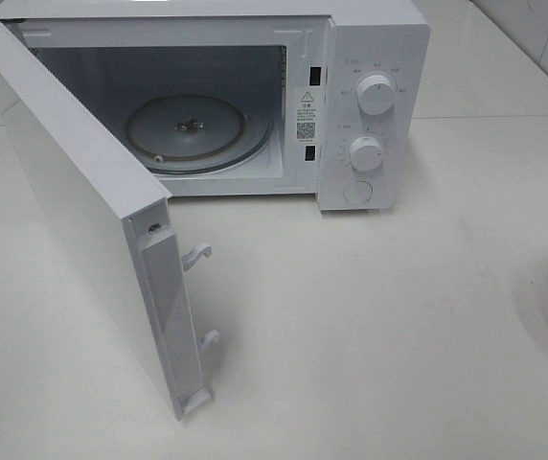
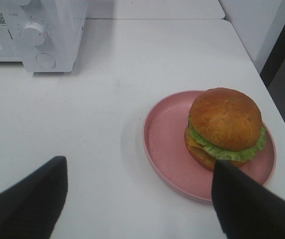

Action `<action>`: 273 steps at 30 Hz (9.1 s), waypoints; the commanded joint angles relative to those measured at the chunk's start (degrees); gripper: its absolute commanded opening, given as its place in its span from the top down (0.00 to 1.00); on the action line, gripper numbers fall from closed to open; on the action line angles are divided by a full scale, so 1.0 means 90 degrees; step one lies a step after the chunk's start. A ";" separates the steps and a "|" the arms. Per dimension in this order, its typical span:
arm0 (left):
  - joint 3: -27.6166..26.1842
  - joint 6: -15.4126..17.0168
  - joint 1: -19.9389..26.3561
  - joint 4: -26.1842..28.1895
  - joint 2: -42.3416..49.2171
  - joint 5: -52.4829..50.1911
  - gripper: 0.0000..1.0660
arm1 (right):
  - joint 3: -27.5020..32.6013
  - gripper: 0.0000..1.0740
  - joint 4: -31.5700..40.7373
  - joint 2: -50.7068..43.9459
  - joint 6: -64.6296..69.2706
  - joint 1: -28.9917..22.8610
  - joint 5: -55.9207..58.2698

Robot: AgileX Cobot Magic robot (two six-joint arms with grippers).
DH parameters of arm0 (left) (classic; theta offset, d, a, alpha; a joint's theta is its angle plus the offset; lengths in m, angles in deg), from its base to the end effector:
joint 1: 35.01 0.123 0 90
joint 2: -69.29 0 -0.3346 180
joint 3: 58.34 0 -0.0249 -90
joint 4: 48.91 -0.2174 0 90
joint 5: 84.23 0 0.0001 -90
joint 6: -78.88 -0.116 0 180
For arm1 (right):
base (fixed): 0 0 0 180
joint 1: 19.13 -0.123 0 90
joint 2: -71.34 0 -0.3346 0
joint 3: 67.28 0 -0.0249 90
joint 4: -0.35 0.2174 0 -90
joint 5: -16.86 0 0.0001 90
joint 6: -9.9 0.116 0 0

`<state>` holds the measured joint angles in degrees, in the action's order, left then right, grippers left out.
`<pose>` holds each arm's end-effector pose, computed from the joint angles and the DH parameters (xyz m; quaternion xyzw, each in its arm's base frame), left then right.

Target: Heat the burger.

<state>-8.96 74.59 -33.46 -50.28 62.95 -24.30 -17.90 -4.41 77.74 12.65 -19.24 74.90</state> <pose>-0.0625 0.0007 0.2527 0.0198 0.8461 0.0391 0.5312 -0.0608 -0.0083 0.2565 0.0201 0.8369 -0.0279 0.5464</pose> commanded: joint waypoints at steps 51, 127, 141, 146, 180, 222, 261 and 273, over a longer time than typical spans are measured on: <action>0.2336 0.0318 0.0006 0.0038 -0.6303 -1.0937 1.00 | 0.0013 0.29 0.0025 -0.0166 -0.0083 0.0019 -0.0032; -0.0942 0.0357 -0.3750 0.1019 -1.1695 -1.2293 1.00 | 0.0013 0.29 0.0025 -0.0166 -0.0083 0.0019 -0.0032; -0.2235 0.0337 -0.3794 0.1057 -1.2299 -1.1682 1.00 | 0.0013 0.29 0.0025 -0.0166 -0.0083 0.0019 -0.0032; -0.2667 0.0293 -0.3915 0.1057 -1.2573 -1.1466 1.00 | 0.0013 0.29 0.0025 -0.0166 -0.0083 0.0019 -0.0032; -0.3400 0.0267 -0.4596 0.0433 -1.2121 -0.8817 0.83 | 0.0013 0.29 0.0025 -0.0166 -0.0083 0.0019 -0.0032; -0.3126 -0.0331 -0.1553 0.1267 -0.8633 0.0134 0.08 | 0.0013 0.29 0.0025 -0.0166 -0.0083 0.0019 -0.0032; 0.0045 -0.0159 -0.0439 0.0293 -0.3030 -0.0025 0.08 | 0.0013 0.30 0.0025 -0.0166 -0.0083 0.0019 -0.0032; 0.0045 -0.0159 -0.0439 0.0280 -0.1547 -0.0025 0.08 | 0.0013 0.30 0.0025 -0.0166 -0.0083 0.0019 -0.0032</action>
<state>-8.67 72.75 -37.53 -48.11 48.45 -24.47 -17.90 -4.41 77.74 12.65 -19.24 74.96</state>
